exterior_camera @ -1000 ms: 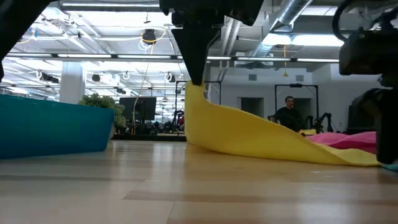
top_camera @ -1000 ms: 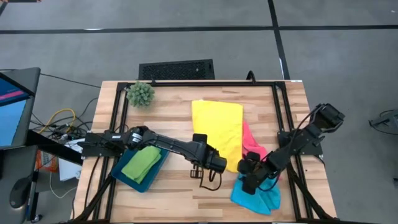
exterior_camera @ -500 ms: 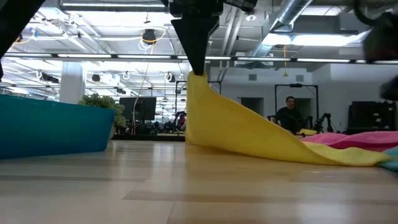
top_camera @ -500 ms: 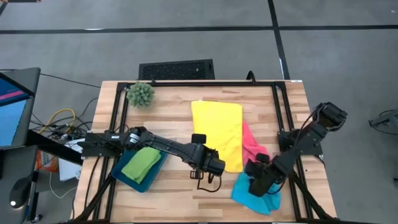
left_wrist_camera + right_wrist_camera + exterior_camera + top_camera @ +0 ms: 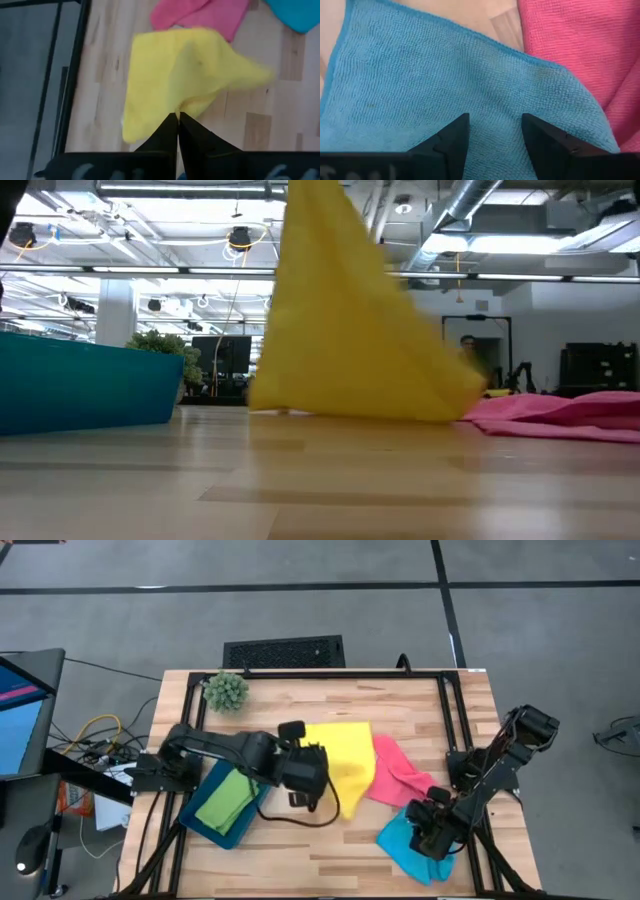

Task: Fold microfiber towels
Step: Fold the yellow microfiber towel

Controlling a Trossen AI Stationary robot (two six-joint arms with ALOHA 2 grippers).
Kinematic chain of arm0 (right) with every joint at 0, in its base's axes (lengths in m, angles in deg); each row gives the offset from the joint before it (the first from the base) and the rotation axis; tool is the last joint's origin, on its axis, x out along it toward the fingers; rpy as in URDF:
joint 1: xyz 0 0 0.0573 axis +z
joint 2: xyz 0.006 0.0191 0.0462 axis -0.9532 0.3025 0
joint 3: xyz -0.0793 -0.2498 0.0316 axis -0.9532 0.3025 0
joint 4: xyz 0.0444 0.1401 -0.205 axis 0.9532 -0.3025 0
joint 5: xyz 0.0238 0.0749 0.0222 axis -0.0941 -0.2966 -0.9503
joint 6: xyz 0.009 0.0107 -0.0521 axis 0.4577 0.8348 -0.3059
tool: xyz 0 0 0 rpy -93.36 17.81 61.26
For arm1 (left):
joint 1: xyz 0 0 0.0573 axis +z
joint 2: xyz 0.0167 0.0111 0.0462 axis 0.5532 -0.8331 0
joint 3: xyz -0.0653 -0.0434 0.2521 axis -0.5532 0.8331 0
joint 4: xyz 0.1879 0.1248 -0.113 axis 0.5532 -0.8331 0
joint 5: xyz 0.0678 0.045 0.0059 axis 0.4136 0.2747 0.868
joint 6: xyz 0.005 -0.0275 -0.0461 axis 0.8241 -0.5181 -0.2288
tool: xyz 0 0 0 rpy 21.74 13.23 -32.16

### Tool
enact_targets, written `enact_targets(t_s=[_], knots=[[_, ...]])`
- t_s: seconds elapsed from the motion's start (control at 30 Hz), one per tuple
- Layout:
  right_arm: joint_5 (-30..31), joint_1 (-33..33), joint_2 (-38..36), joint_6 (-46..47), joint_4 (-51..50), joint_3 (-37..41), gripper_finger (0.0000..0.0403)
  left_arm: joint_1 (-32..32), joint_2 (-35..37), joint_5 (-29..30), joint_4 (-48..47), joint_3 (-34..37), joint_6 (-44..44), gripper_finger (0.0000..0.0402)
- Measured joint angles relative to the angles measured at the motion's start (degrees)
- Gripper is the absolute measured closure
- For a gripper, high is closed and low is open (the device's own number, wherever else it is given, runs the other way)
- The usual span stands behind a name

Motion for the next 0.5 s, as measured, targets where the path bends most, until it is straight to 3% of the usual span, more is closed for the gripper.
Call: enact_targets(t_s=[0.1,0.33,0.5], knots=[[0.06,-0.25,-0.52,-0.10,2.53,0.00,0.0201,-0.31,-0.46,-0.93,0.14,2.52,-0.88,0.0401],[5.10,-2.71,-4.09,-4.62,12.55,0.00,0.0202,-1.47,-0.69,-2.23,1.01,18.24,-6.59,0.0401],[11.53,-9.99,-6.88,-9.46,14.52,-0.02,0.0209,-1.94,-0.60,-4.75,4.17,25.99,-8.44,0.0401]])
